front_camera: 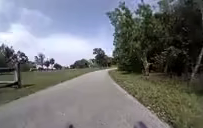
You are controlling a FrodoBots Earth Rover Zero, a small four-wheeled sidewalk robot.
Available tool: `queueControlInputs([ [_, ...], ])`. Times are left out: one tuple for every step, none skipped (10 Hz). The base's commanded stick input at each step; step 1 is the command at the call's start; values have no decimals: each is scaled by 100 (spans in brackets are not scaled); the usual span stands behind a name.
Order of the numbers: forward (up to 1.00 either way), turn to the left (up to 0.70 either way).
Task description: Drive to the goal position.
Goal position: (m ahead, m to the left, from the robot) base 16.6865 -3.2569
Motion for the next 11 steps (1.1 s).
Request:
queueControlInputs([
  [70,0],
  [70,0],
  [70,0],
  [70,0],
  [70,0],
  [70,0],
  [70,0],
  [70,0],
  [70,0],
  [70,0],
  [70,0],
])
